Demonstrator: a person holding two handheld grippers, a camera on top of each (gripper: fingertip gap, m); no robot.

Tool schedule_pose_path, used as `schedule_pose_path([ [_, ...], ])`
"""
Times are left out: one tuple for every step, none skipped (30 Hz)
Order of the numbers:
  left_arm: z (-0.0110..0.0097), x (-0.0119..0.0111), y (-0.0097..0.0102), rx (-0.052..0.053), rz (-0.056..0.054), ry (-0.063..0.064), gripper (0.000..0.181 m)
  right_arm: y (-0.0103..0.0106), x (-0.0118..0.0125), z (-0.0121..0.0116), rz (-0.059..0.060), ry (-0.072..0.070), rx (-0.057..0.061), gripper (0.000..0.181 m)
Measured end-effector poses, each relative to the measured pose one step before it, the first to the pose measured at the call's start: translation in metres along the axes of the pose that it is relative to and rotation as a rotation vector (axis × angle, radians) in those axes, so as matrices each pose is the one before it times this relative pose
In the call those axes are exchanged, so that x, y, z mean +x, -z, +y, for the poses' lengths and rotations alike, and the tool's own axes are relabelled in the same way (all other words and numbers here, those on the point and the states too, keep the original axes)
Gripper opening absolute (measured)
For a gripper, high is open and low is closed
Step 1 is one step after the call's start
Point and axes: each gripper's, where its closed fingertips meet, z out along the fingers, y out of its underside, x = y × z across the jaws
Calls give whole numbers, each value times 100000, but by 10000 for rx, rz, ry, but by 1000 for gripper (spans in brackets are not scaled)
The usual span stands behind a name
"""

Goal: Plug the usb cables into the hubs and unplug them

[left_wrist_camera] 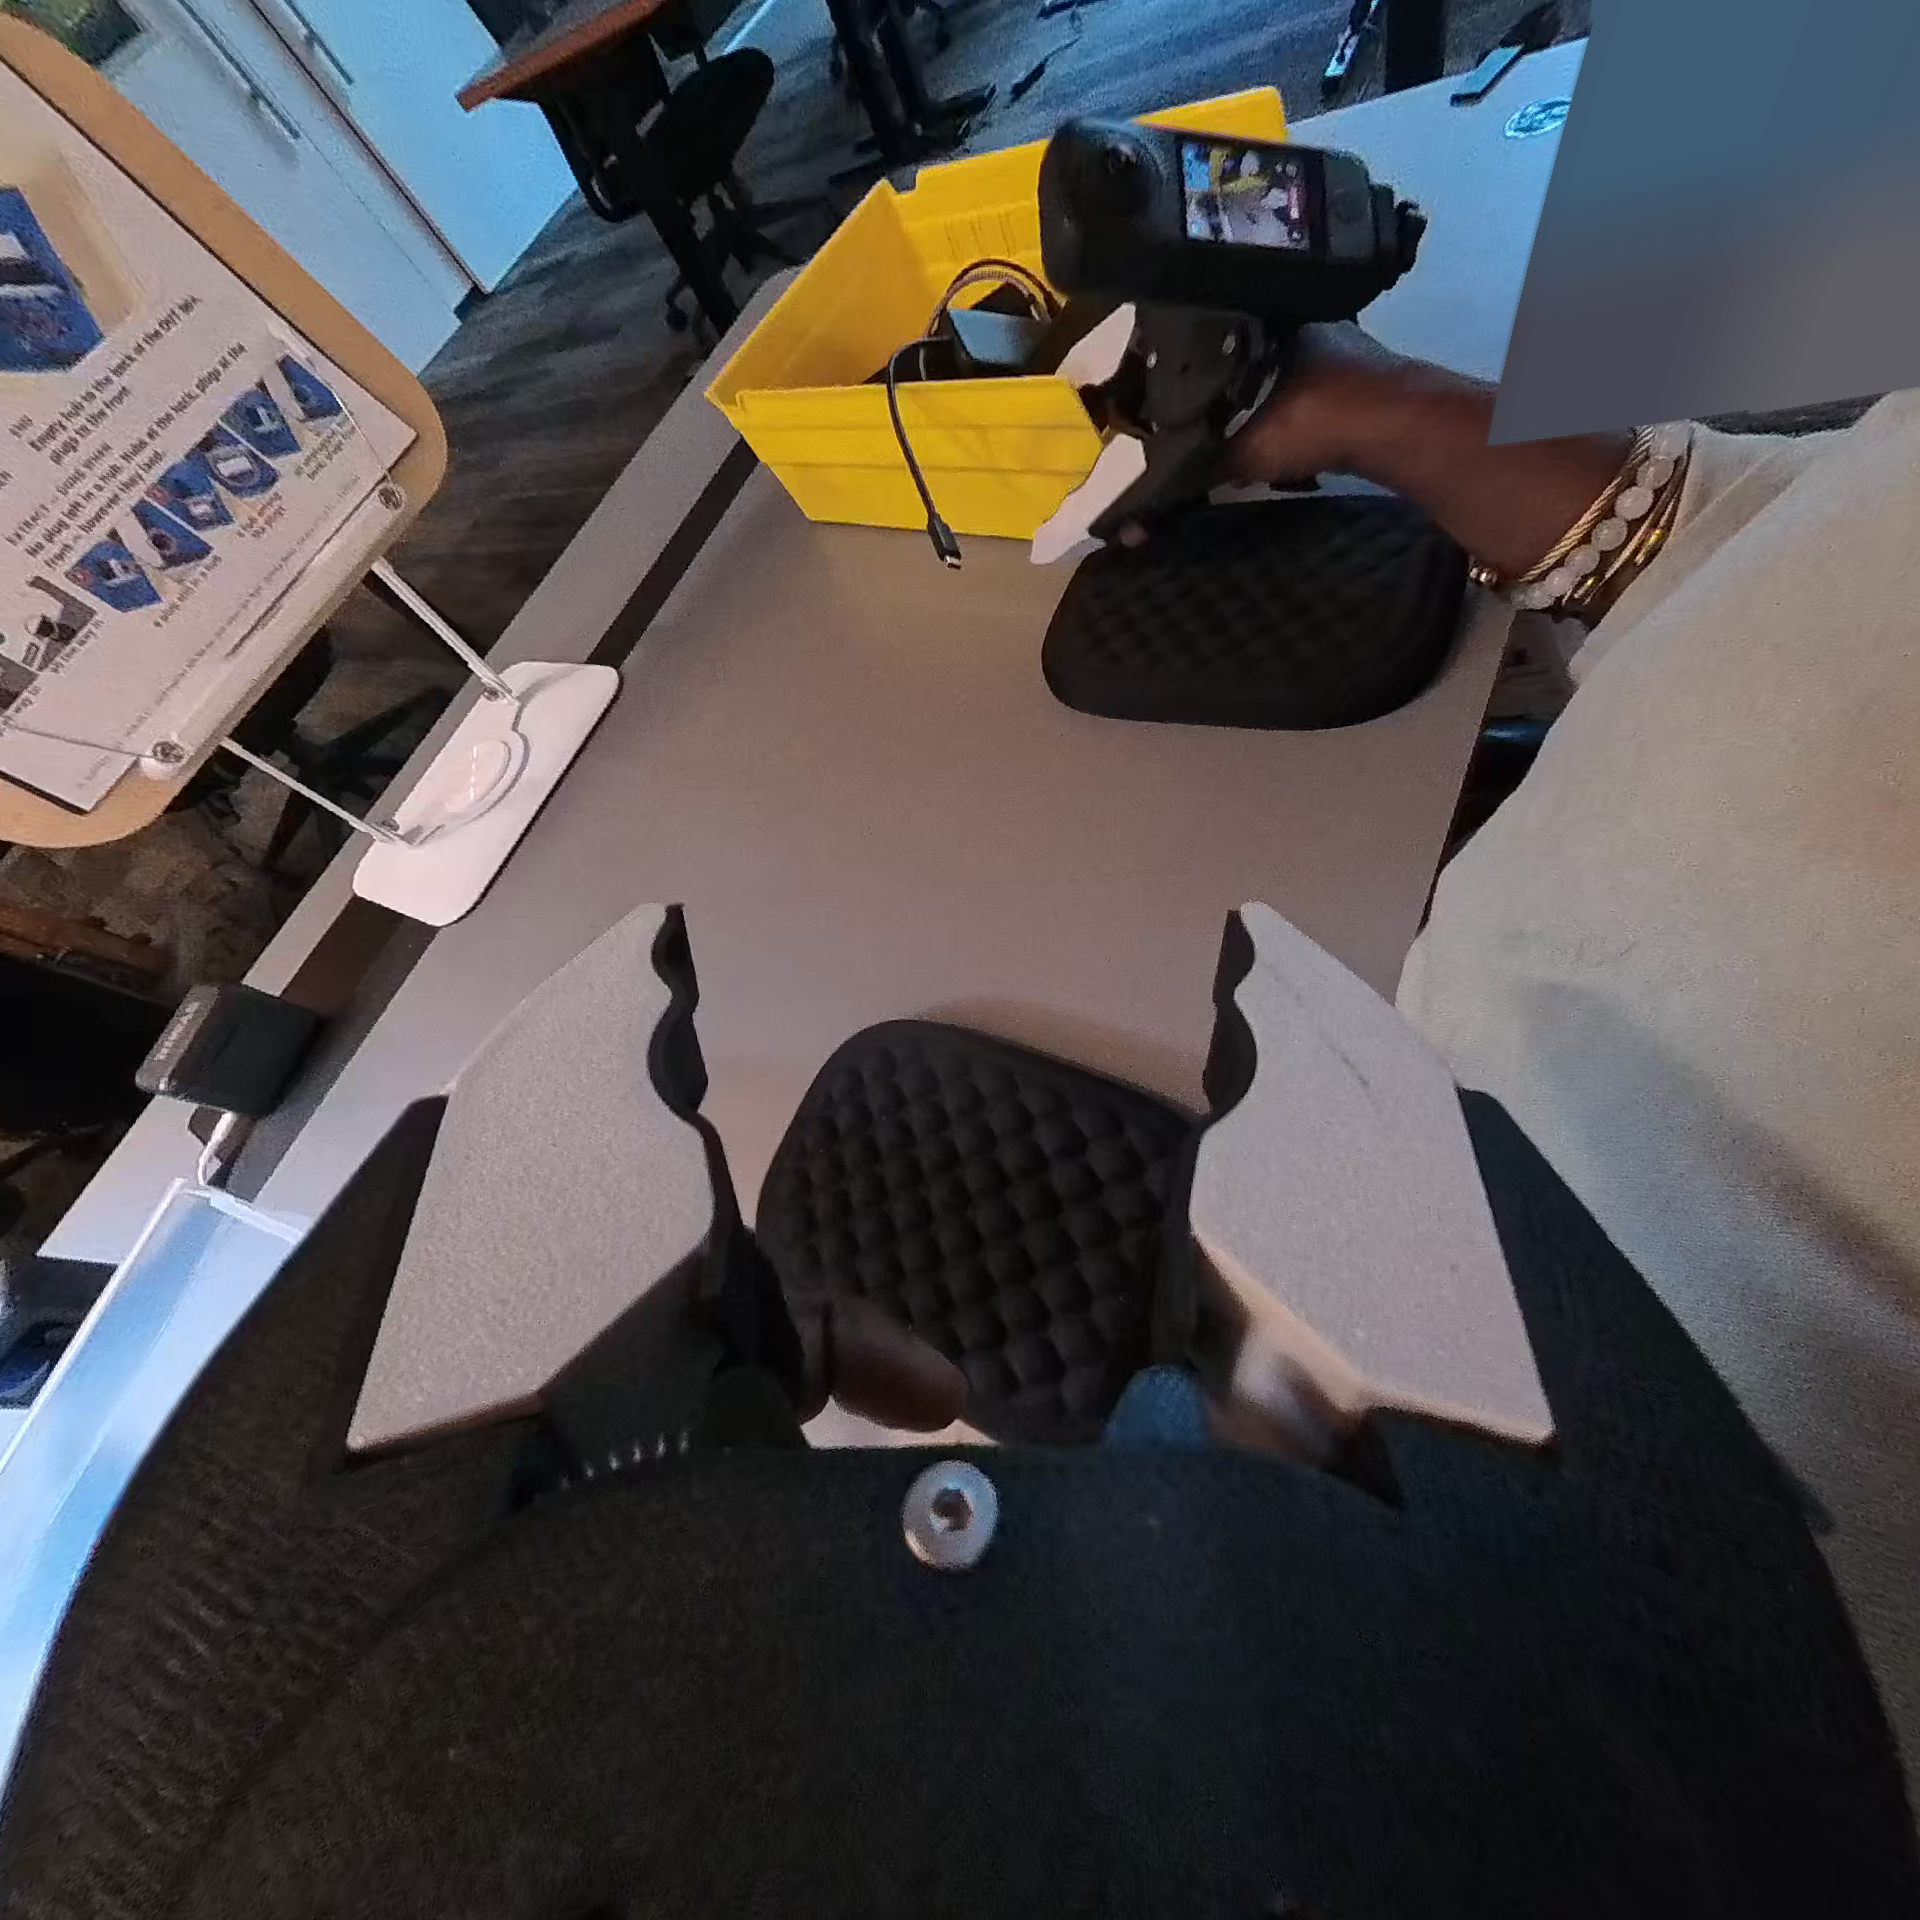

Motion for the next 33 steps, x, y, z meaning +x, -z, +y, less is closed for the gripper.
schedule_pose_path([
  [-65,20,34,27,-7,-24,95,11,-36,42,15,65,1,56],
  [31,-90,-6,-8,-31,12,95,-7,-13,41,19,59,2,56],
  [162,-328,-22,-43,-130,63,94,-1,-3,24,15,57,-10,56],
  [319,-694,-2,-58,-311,124,93,5,10,19,6,64,-34,56],
  [672,-1105,-39,-132,-488,181,93,6,22,30,-3,74,-53,56],
  [1212,-1496,-140,-266,-618,252,92,11,19,39,-14,90,-59,56],
  [1845,-1893,-326,-429,-765,446,91,27,15,45,-23,105,-58,56],
  [2422,-2116,-567,-664,-842,610,91,47,22,49,-12,103,-50,55],
  [2485,-1982,-865,-706,-714,536,88,55,78,60,26,84,-40,55],
  [2141,-1525,-1126,-600,-443,493,85,72,84,47,40,78,-31,56],
  [1813,-807,-1153,-569,-91,549,83,48,70,46,33,81,-24,56],
  [1243,-131,-1024,-333,209,413,83,15,52,33,17,82,-36,56],
  [493,312,-877,61,338,243,79,-38,22,31,-15,91,-63,56],
  [90,487,-776,180,336,127,74,-75,54,-7,-17,106,-67,56],
  [69,348,-710,52,209,39,68,-114,125,-99,-1,118,-46,56],
  [197,-147,-622,-63,-145,46,61,-141,174,-161,4,107,-42,55],
  [-137,-814,-237,169,-644,33,47,-186,220,-109,11,84,-110,52],
  [14,-698,-41,73,-576,74,30,-203,242,-84,20,79,-137,47],
  [-64,-249,-31,106,-257,4,25,-172,261,-148,40,101,-64,38],
  [-101,-37,-57,155,-118,40,24,-159,98,-247,-72,103,5,36],
  [-106,-75,-104,153,-131,60,23,-194,-118,-269,-221,0,-22,37],
  [-101,-110,-159,127,-154,13,22,-218,-134,-275,-224,-57,-77,37],
  [-117,-134,-215,99,-137,9,21,-186,-106,-261,-144,92,-130,38],
  [-109,-123,-264,57,-92,62,21,-158,-95,-185,-43,279,-196,38],
  [-114,-95,-256,78,-79,63,21,-137,-87,-147,53,330,-198,37],
  [-109,-81,-219,97,-50,34,21,-126,-129,-254,71,237,-99,36],
  [-83,-76,-183,57,-15,38,21,-94,-300,-435,-26,127,39,36],
  [-50,-51,-120,40,2,29,21,-75,-459,-615,-128,58,148,36],
  [-36,-49,-83,48,10,32,21,-73,-587,-743,-163,19,193,37],
  [-35,-43,-43,95,13,105,21,-101,-666,-825,-154,39,183,37],
  [-32,-26,-47,137,30,162,21,-103,-728,-847,-132,105,132,37],
  [-49,-26,-54,119,42,177,22,-101,-749,-868,-112,169,79,37],
  [-14,-8,-30,75,47,115,22,-102,-796,-920,-105,186,64,37],
])
